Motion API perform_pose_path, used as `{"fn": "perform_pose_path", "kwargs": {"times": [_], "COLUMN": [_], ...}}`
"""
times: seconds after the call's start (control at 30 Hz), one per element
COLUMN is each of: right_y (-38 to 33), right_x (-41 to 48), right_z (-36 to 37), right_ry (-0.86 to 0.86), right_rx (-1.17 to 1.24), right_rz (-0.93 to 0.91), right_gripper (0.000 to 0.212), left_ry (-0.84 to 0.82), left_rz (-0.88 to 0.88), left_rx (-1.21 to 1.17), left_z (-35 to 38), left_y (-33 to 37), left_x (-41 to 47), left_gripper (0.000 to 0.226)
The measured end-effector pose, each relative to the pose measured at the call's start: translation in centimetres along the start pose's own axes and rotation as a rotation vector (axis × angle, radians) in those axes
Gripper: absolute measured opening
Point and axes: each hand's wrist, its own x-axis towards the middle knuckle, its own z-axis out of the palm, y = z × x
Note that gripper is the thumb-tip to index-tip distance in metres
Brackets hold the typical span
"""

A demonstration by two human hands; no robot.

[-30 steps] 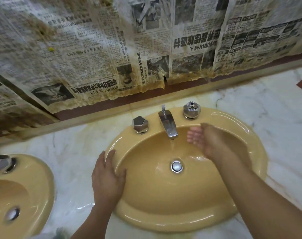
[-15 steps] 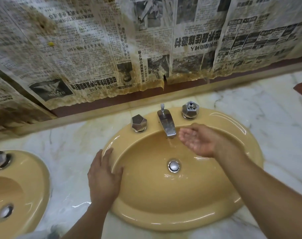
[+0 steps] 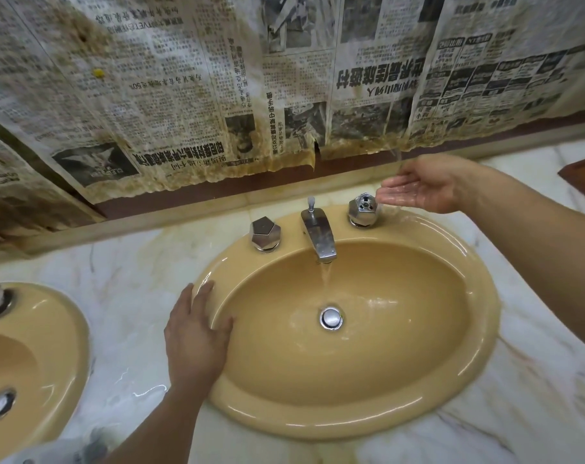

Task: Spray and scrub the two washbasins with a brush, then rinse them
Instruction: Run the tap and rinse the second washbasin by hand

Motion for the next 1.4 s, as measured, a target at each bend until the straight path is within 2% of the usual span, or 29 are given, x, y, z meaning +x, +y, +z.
{"fn": "perform_pose_path", "kwargs": {"times": [0.17, 0.3, 0.5, 0.67, 0.73, 0.83, 0.9, 1.0, 1.07, 1.13, 1.2, 1.3, 1.4], "right_y": [-0.6, -0.8, -0.9, -1.0, -0.4, 3.2, 7.5, 13.5, 15.3, 15.5, 14.9, 12.6, 8.9], "right_x": [0.5, 0.9, 0.6, 0.1, 0.0, 0.1, 0.4, 0.3, 0.3, 0.3, 0.3, 0.2, 0.1], "right_z": [0.8, 1.3, 1.8, 2.0, 2.0, 3.0, 4.5, 7.9, 9.6, 10.1, 9.4, 6.2, 2.9], "right_ry": [0.01, 0.023, 0.008, 0.025, 0.067, 0.232, 0.242, -0.017, -0.139, -0.199, -0.207, -0.141, -0.091], "right_rx": [-0.07, -0.12, -0.199, -0.276, -0.237, -0.057, 0.066, 0.332, 0.536, 0.582, 0.522, 0.426, 0.383], "right_rz": [-0.012, -0.036, -0.045, -0.071, -0.122, -0.25, -0.187, 0.173, 0.309, 0.328, 0.316, 0.289, 0.184], "right_gripper": [0.03, 0.019, 0.026, 0.024, 0.023, 0.025, 0.027, 0.03, 0.034, 0.033, 0.033, 0.03, 0.022], "left_ry": [0.004, 0.008, 0.016, 0.013, 0.015, 0.018, 0.021, 0.018, 0.018, 0.023, 0.027, 0.021, 0.016], "left_rz": [-0.001, 0.006, 0.006, -0.005, 0.002, -0.003, -0.005, 0.005, 0.004, 0.0, 0.005, 0.004, -0.008], "left_rx": [-0.002, 0.002, -0.01, -0.017, -0.019, -0.02, -0.019, -0.012, -0.013, -0.017, -0.017, -0.017, -0.018], "left_z": [-0.1, -0.1, -0.1, -0.1, -0.2, -0.2, -0.2, -0.1, -0.1, -0.2, -0.1, 0.0, 0.1], "left_y": [0.1, 0.1, 0.1, 0.2, 0.1, 0.2, 0.3, 0.2, 0.1, 0.1, 0.1, 0.0, -0.1], "left_x": [-0.1, -0.1, -0.2, -0.2, -0.2, -0.2, -0.2, -0.1, -0.1, -0.2, -0.2, -0.1, 0.0], "left_gripper": [0.07, 0.07, 0.07, 0.07, 0.07, 0.07, 0.071, 0.071, 0.071, 0.07, 0.07, 0.07, 0.07]}}
